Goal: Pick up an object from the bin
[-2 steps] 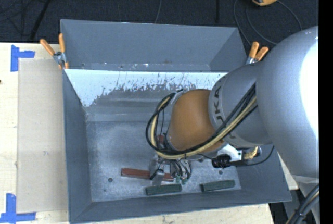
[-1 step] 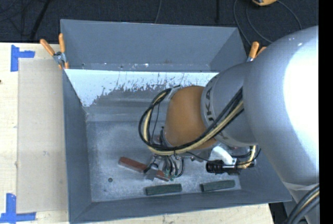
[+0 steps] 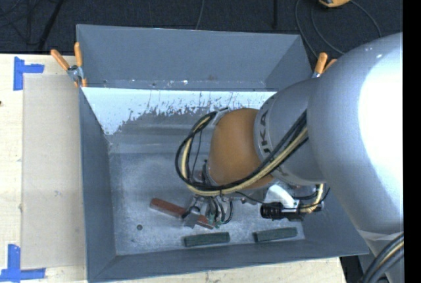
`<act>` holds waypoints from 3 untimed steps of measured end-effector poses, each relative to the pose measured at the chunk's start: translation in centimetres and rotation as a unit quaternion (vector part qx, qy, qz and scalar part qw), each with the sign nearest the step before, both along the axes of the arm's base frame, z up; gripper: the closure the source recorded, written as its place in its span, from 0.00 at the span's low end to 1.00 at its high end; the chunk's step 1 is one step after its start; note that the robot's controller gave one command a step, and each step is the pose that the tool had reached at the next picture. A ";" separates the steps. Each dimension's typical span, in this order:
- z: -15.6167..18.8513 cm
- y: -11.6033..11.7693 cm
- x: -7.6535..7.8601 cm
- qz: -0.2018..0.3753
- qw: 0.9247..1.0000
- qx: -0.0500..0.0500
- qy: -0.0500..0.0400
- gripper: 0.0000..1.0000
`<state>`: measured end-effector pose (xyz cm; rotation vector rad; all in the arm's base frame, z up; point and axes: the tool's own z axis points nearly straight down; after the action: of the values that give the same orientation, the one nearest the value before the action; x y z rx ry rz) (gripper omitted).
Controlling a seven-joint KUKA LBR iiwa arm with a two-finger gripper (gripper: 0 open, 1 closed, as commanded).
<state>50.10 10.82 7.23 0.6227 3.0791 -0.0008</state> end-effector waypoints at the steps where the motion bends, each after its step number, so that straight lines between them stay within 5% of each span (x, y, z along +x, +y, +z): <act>1: 1.5 -5.2 -1.8 0.007 1.000 0.000 0.002 1.00; 3: 12.2 -4.8 1.7 0.023 1.000 0.000 0.001 1.00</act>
Offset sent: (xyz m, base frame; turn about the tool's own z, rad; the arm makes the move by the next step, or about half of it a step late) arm 0.0007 -0.0270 0.0946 0.0266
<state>51.82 6.05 19.40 0.5534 3.0942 -0.0003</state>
